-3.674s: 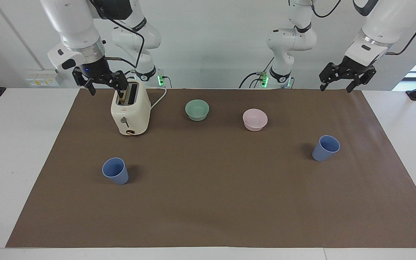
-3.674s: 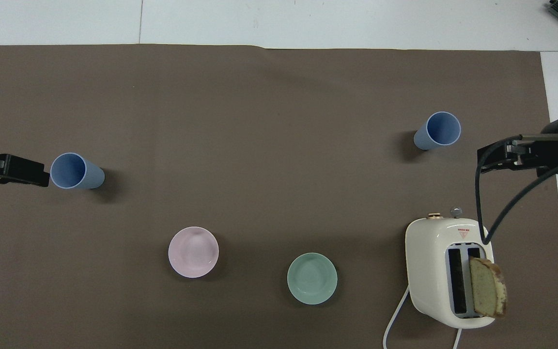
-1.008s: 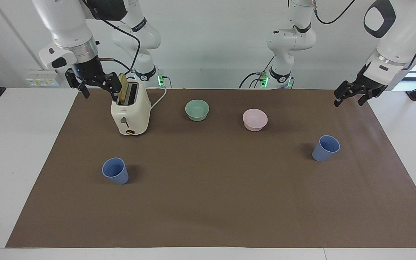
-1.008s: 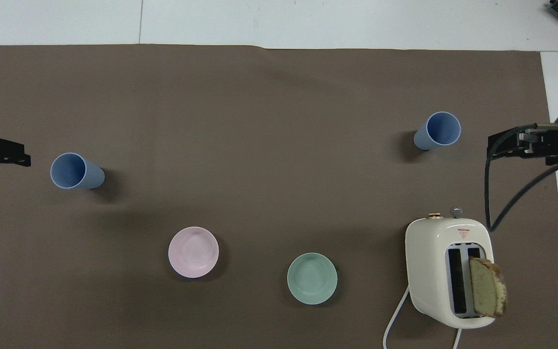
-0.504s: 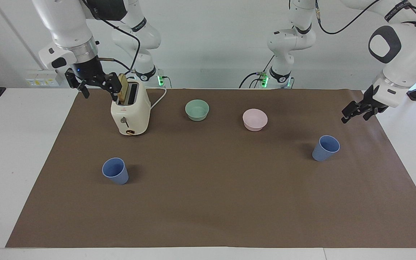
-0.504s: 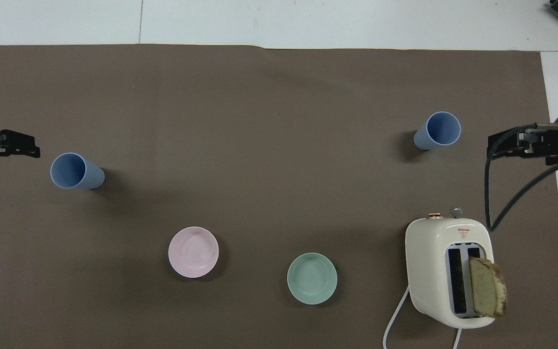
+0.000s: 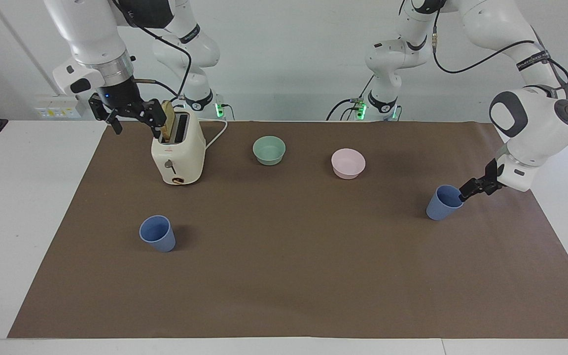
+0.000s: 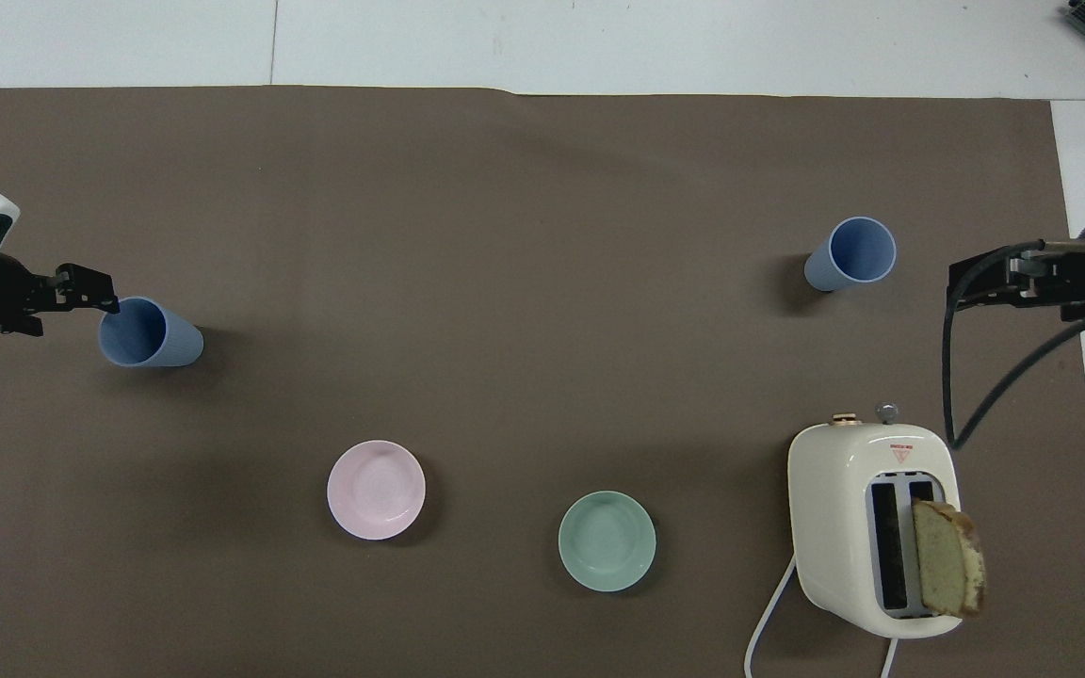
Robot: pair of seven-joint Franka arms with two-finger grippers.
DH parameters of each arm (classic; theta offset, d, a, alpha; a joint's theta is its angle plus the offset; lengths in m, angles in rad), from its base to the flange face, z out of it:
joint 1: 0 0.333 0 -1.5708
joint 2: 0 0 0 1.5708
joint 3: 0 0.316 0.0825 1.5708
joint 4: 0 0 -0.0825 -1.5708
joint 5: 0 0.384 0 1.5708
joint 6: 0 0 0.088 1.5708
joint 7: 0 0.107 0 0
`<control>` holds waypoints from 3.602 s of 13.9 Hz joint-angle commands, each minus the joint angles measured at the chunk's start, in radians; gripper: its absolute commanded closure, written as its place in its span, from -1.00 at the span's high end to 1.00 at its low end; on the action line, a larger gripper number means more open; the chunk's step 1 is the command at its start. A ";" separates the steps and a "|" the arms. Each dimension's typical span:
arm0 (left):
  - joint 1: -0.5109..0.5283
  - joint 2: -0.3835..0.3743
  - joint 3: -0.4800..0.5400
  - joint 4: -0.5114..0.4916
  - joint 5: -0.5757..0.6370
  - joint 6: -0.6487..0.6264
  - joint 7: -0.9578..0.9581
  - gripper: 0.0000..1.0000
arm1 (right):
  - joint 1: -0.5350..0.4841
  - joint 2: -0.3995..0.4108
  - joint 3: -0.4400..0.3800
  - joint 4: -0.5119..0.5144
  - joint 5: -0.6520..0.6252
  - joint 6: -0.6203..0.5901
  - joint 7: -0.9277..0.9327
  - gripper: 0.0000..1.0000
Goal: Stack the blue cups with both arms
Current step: 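Reach the left gripper to the nearby blue cup and grasp it, then carry the blue cup with the left gripper toward the table center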
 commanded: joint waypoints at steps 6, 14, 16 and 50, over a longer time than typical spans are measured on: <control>0.002 -0.039 -0.008 -0.086 0.007 0.063 -0.038 1.00 | -0.016 0.007 0.008 0.008 0.002 0.013 0.011 1.00; -0.015 -0.019 -0.009 -0.095 0.005 0.089 -0.035 -1.00 | -0.025 0.006 0.008 0.008 0.002 0.013 0.008 1.00; -0.015 -0.018 -0.011 -0.084 0.005 0.088 -0.037 -1.00 | -0.025 0.006 0.008 0.008 0.002 0.013 0.005 1.00; -0.708 0.153 -0.020 0.111 -0.113 0.163 -0.862 -1.00 | -0.089 0.291 0.008 -0.075 -0.024 0.455 -0.084 1.00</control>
